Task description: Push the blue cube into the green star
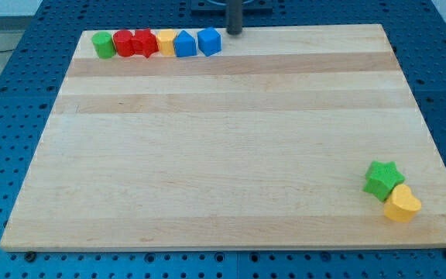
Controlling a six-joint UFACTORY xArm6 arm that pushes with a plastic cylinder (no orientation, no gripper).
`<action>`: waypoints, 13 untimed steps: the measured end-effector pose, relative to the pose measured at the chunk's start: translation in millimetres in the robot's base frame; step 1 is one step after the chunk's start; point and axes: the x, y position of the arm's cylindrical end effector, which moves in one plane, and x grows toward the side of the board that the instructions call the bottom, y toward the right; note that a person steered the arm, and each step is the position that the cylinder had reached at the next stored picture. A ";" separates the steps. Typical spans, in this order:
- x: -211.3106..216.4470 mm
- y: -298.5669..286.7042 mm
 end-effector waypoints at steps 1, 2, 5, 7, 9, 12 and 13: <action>21.0 -40.0; 40.8 -49.2; 138.8 -95.2; 219.4 -79.2; 290.4 -24.0; 257.7 22.1; 257.7 53.7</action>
